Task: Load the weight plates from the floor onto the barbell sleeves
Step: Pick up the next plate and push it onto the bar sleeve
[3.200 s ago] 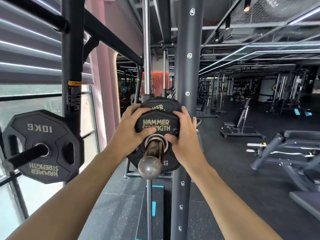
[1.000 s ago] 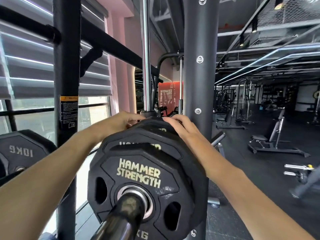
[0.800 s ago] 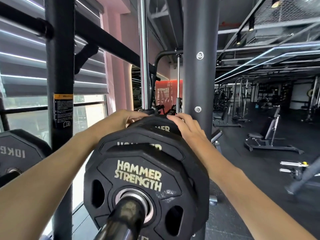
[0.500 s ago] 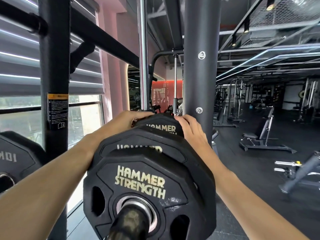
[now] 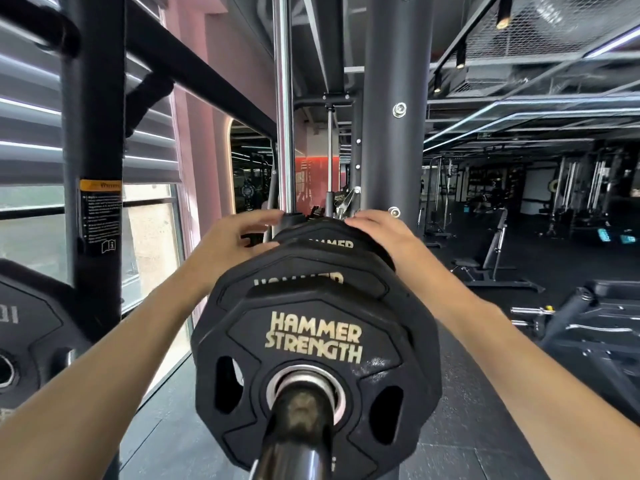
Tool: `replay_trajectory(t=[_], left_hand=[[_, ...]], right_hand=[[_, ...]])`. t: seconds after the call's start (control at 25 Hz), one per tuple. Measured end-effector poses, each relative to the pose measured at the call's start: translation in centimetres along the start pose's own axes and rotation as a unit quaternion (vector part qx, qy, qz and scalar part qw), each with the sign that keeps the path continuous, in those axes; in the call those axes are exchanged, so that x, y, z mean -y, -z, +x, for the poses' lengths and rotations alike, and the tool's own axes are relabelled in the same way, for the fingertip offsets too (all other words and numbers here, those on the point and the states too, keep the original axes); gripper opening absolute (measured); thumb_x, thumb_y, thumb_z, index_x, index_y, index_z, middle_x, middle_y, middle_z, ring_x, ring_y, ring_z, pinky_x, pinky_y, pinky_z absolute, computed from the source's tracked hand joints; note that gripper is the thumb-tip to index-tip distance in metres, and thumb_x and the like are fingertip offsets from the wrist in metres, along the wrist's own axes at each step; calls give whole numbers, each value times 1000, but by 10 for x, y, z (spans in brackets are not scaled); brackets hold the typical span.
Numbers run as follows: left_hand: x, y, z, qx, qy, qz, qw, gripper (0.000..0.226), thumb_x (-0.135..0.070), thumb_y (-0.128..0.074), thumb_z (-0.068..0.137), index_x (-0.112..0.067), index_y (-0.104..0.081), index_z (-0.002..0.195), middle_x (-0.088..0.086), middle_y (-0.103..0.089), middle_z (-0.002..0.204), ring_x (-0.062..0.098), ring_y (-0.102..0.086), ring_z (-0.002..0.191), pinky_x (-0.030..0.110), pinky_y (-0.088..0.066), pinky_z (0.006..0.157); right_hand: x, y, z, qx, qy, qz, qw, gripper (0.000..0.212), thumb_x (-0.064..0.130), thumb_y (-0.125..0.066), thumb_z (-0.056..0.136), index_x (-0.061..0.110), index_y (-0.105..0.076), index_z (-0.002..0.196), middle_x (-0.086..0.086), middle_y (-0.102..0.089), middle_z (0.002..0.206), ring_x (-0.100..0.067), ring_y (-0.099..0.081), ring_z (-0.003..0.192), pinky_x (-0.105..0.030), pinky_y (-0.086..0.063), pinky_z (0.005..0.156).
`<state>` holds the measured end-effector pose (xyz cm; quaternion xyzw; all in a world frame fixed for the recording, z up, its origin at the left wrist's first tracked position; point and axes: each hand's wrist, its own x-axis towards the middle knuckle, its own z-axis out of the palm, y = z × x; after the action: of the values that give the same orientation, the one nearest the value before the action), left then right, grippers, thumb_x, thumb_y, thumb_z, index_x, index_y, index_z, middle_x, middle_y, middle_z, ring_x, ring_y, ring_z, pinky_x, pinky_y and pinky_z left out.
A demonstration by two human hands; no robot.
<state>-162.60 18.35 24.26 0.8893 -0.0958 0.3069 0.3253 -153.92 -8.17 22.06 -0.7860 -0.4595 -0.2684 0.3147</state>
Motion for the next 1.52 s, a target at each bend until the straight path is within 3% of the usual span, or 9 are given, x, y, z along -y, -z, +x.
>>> replay_trajectory(t=[0.08,0.2,0.52,0.72,0.88,1.04,1.2,1.32,1.52], left_hand=[[-13,9,-18,-45,-26,-49,997,25,-22,-64,95,-28,-70,119,-12,-72,113,7,-67,105,26,-50,94],[-36,15,-52,-42,-61,-121,990,21,-31,-58,97,-27,-76,107,-5,-77,95,10,-71,90,23,-54,81],[-30,28,-76,117,-96,-143,978,50,-25,-61,88,-36,-56,136,-16,-72,120,8,-71,105,25,-59,85],[-19,23,-57,83,-164,-64,981,53,-28,-67,86,-26,-58,138,-13,-65,130,2,-60,120,20,-49,101],[-5,13,-45,73,-189,1,979,67,-4,-74,86,-20,-48,147,-10,-51,148,-4,-45,135,17,-35,114],[3,-1,-28,74,-143,34,986,77,-12,-75,86,-21,-37,153,-14,-24,162,0,-23,148,11,-25,114],[13,-19,-5,61,-97,63,991,89,-16,-77,84,-19,-26,157,-16,-14,161,5,-15,150,22,-16,122],[17,-31,9,49,-76,60,994,84,-10,-76,85,-18,-31,155,-15,-27,157,1,-31,136,-1,-25,105],[16,-34,10,21,-73,33,997,75,-7,-77,84,-19,-43,150,-15,-44,132,2,-43,121,-10,-28,85]], right_hand=[[19,16,-4,-28,-6,98,995,39,10,-56,99,20,-58,137,8,-60,134,-4,-52,128,-32,-39,114],[59,29,-19,-31,2,242,970,27,10,-48,104,13,-64,125,-1,-73,112,-17,-67,110,-41,-52,99],[72,17,-44,-46,37,123,991,34,26,-58,98,18,-65,131,13,-68,125,-6,-62,119,-27,-47,101],[53,5,-43,-59,19,66,996,41,32,-54,99,17,-59,137,7,-64,131,-4,-58,123,-28,-46,104],[38,-6,-40,-84,11,20,996,41,39,-51,102,26,-53,141,15,-51,145,-3,-40,141,-35,-35,117],[15,-16,-25,-68,9,-40,997,61,60,-49,94,37,-34,149,27,-30,156,-3,-22,150,-52,-27,120],[-2,-27,-16,-78,-28,-40,996,68,55,-53,94,29,-30,153,19,-27,160,1,-17,150,-47,-26,121],[-9,-33,-12,-74,-65,-22,995,69,54,-52,92,30,-30,153,20,-32,158,0,-31,145,-39,-35,117],[-13,-35,-11,-69,-95,-11,993,64,55,-50,91,33,-34,149,21,-47,144,-4,-48,131,-29,-43,108]])
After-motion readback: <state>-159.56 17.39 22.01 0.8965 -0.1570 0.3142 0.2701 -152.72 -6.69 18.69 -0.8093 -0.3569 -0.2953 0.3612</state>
